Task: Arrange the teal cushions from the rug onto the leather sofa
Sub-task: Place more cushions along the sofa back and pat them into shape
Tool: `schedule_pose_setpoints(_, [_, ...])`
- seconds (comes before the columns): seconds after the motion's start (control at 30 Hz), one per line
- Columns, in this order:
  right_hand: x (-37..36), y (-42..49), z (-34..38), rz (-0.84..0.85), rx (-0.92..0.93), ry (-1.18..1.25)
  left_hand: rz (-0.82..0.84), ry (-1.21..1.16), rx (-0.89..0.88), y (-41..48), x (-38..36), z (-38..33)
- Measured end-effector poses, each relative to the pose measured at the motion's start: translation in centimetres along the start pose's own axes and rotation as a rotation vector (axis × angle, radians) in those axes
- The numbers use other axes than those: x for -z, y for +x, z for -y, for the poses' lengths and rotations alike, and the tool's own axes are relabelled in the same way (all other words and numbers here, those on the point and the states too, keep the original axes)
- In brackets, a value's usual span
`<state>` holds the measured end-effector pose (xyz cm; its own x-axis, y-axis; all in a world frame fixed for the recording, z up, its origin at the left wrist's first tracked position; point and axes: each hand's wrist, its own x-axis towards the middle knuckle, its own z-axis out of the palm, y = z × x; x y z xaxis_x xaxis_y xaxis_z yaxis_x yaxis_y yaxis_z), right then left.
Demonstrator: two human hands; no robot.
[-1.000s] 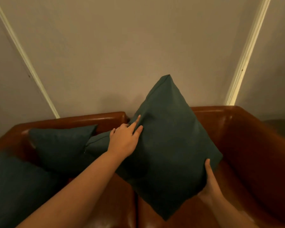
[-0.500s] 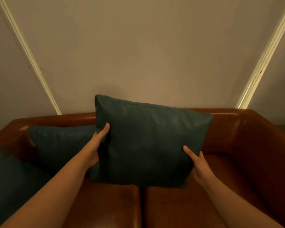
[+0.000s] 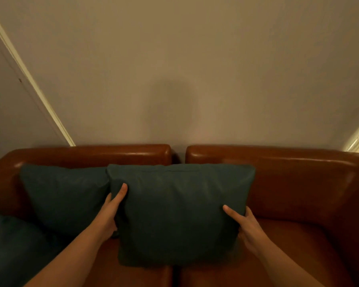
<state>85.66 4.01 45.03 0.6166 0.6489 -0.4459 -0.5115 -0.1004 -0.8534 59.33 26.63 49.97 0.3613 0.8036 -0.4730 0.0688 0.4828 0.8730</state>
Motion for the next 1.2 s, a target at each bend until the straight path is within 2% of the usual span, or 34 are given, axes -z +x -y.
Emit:
schedule_pose_setpoints(0.3, [-1.1,12.3,-2.6,-0.035,-0.048,-0.058,-0.092,0.013,0.068,11.5,-2.9,2.6])
schedule_pose_setpoints(0.47, [-1.9,16.1,-5.7,-0.068,-0.096,-0.092,-0.124,0.086,0.153,16.7,-1.5,4.7])
schedule_pose_setpoints(0.63, [-3.3,19.3,-7.4,-0.127,-0.061,-0.094,-0.103,0.123,0.181,21.0,-0.8,5.8])
schedule_pose_setpoints(0.83, [-4.2,20.6,-8.3,-0.143,-0.03,-0.126,-0.052,0.123,0.148,24.2,-0.5,5.5])
schedule_pose_setpoints(1.07, [-6.7,20.8,-9.2,-0.143,-0.048,-0.181,-0.132,0.144,0.139,25.4,2.0,5.6])
schedule_pose_setpoints(1.2, [-6.8,21.0,-9.6,-0.153,-0.057,-0.257,-0.107,0.146,0.153,25.8,2.6,5.7])
